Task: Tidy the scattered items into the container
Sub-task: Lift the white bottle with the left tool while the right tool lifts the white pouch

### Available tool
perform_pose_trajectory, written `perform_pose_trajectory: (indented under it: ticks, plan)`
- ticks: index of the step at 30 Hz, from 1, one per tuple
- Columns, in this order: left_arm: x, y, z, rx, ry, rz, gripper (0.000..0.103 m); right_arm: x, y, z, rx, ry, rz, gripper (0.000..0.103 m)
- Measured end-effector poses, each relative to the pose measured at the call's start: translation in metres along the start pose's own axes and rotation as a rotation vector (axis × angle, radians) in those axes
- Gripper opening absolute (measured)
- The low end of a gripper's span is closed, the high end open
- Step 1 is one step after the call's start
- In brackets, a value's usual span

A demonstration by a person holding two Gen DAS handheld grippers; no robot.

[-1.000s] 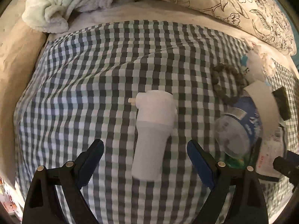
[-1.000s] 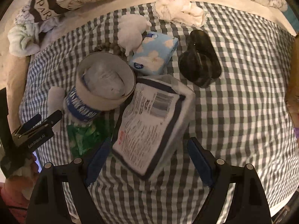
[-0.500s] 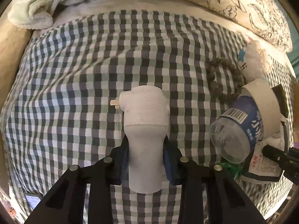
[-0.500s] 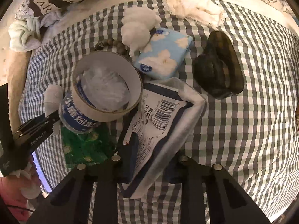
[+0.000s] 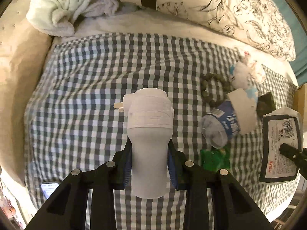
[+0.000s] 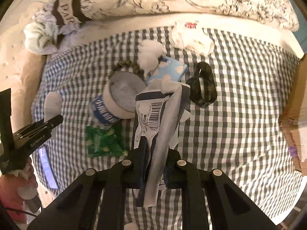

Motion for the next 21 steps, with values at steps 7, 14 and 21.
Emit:
perform_pose_trajectory:
  ticks: [7, 14, 21]
  plan:
    - [0.056, -0.011, 0.017, -0.030, 0.029, 0.053, 0.033, 0.051, 0.004, -0.010, 0.012, -0.008, 0.063, 0.014]
    - [0.109, -0.016, 0.032, -0.076, 0.062, 0.086, 0.033, 0.111, 0.014, -0.025, -0.018, -0.050, 0.093, 0.014]
    - [0.144, -0.015, 0.058, -0.124, 0.123, 0.124, 0.033, 0.164, 0.017, -0.036, 0.018, -0.027, 0.173, 0.014]
Point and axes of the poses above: each gripper's, at about its wrist camera, not at the fingertips, and x roughly against the way its jaws point, z to its right, y to its underside, the point moved 8 cm from there along -x, roughly the way its jaws point, and after that the axes turned 12 degrees about z, right-handed, at the moved point
